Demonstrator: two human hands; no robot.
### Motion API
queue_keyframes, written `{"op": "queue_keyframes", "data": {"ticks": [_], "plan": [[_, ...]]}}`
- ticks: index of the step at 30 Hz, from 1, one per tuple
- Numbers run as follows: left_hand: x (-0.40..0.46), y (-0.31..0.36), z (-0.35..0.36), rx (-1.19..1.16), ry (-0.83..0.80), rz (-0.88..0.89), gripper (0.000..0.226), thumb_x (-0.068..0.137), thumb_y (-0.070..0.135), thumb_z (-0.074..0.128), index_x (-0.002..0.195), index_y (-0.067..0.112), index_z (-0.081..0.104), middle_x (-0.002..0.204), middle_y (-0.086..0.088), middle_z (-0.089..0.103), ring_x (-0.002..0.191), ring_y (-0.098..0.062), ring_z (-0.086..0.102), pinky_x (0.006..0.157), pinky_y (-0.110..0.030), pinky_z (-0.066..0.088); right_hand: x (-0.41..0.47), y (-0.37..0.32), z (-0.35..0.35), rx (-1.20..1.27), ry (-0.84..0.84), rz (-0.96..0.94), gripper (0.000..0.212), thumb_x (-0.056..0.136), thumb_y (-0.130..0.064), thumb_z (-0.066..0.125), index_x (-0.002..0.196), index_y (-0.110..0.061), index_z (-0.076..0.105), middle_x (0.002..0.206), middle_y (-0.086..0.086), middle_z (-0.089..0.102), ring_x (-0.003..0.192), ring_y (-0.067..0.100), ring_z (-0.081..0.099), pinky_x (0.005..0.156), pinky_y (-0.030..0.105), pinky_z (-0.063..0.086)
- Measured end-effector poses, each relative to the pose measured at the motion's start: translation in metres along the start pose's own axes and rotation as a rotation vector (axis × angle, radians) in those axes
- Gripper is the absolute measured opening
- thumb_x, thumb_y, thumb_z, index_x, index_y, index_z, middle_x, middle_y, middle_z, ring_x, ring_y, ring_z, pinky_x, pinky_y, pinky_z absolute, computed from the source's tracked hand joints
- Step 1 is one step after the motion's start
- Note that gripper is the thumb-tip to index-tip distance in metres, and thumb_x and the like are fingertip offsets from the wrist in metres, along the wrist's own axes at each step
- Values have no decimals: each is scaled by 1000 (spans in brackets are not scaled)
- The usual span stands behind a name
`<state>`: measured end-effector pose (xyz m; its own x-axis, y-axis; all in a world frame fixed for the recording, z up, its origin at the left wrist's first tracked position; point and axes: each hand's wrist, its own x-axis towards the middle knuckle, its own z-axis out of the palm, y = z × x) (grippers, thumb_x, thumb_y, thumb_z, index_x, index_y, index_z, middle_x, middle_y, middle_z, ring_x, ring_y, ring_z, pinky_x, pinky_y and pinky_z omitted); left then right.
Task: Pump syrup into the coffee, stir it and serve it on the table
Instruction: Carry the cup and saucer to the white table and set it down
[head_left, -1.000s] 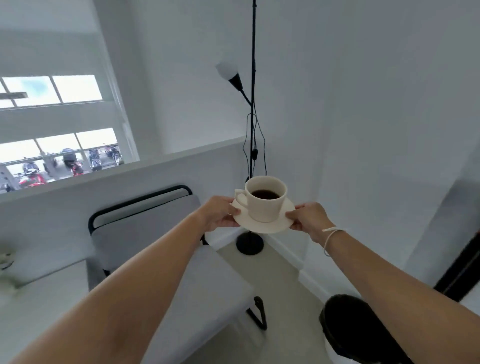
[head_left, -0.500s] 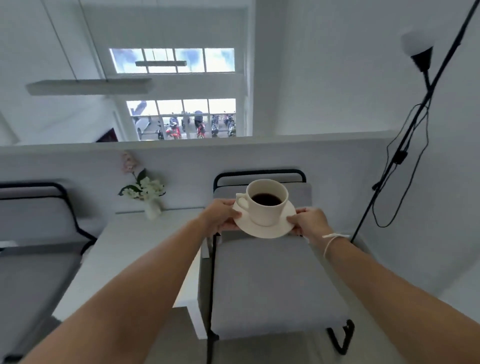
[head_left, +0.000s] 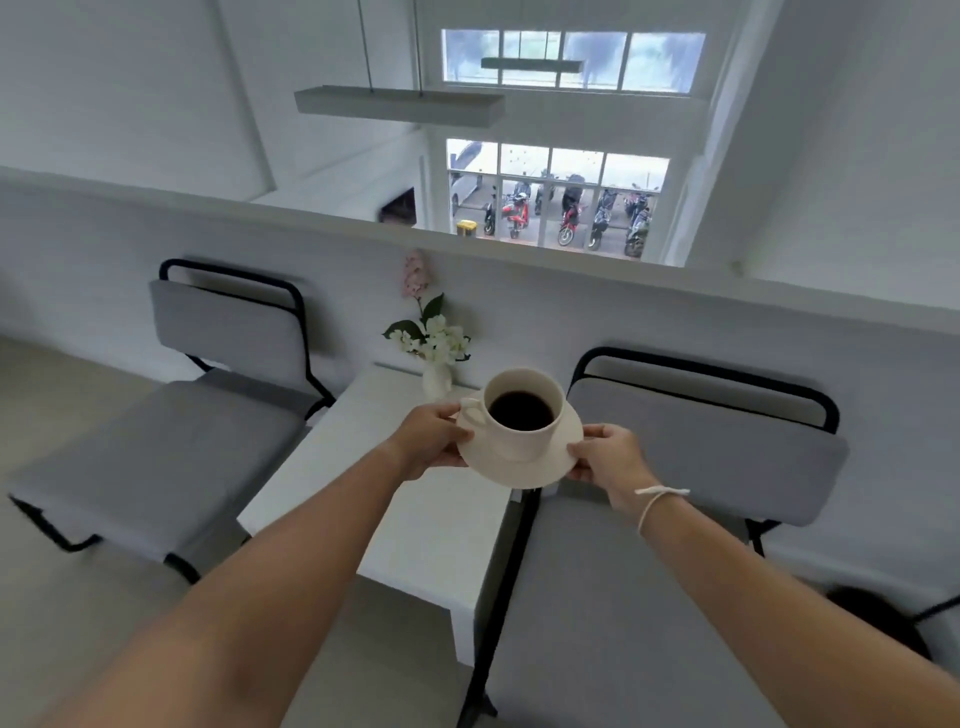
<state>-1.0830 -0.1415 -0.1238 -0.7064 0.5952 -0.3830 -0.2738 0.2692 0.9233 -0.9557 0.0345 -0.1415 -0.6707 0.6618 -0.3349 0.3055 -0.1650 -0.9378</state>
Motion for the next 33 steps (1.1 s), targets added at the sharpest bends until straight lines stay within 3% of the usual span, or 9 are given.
{"op": "queue_keyframes", "data": {"ticks": [6, 10, 14, 17, 21, 26, 29, 33], "plan": [[34, -29, -44, -28, 98, -72, 44, 88, -8, 47, 128, 8, 57, 100, -9, 63, 82, -21, 63, 63, -28, 59, 49, 21, 54, -24, -88, 82, 21, 83, 9, 51, 83, -11, 55, 80, 10, 60, 77, 30, 60, 64, 37, 56], [56, -47, -76, -27, 124, -124, 48, 88, -9, 48, 131, 11, 55, 99, -7, 63, 78, -17, 63, 58, -25, 58, 71, 36, 90, -36, -107, 131, 26, 81, 10, 51, 77, -15, 55, 81, 9, 62, 79, 28, 62, 53, 29, 54], [86, -64, -114, -2, 112, -166, 53, 87, -9, 48, 136, 11, 51, 110, -10, 62, 83, -23, 63, 67, -32, 59, 90, 53, 131, -35, -82, 196, 26, 80, 11, 51, 78, -14, 55, 80, 8, 62, 74, 26, 62, 47, 25, 54], [114, -74, -145, 11, 86, -200, 56, 87, -9, 49, 139, 12, 46, 111, -10, 62, 84, -25, 63, 72, -35, 58, 105, 67, 165, -23, -35, 241, 24, 80, 11, 49, 94, -6, 56, 86, 13, 62, 75, 28, 61, 51, 28, 55], [152, -88, -186, 38, 24, -258, 58, 88, -10, 47, 140, 14, 45, 97, -3, 61, 79, -23, 62, 72, -35, 57, 123, 88, 212, 24, 44, 308, 28, 80, 10, 50, 103, -2, 58, 90, 14, 62, 78, 30, 61, 57, 32, 53], [204, -117, -234, 99, -18, -320, 59, 87, -9, 48, 140, 17, 45, 109, -9, 62, 91, -28, 62, 72, -35, 57, 148, 119, 267, 47, 123, 378, 27, 81, 10, 51, 100, -8, 57, 100, 17, 64, 87, 32, 63, 59, 32, 55], [242, -144, -259, 136, -46, -343, 59, 86, -7, 48, 138, 19, 50, 119, -13, 64, 97, -27, 63, 70, -33, 59, 169, 141, 296, 76, 165, 415, 29, 81, 10, 51, 104, -7, 57, 97, 14, 64, 87, 31, 63, 62, 32, 55], [282, -186, -280, 157, -42, -379, 58, 84, -6, 48, 135, 21, 53, 114, -14, 64, 94, -25, 62, 71, -34, 58, 198, 179, 326, 103, 201, 465, 27, 82, 10, 51, 102, -8, 57, 94, 13, 65, 86, 30, 64, 61, 30, 56]]}}
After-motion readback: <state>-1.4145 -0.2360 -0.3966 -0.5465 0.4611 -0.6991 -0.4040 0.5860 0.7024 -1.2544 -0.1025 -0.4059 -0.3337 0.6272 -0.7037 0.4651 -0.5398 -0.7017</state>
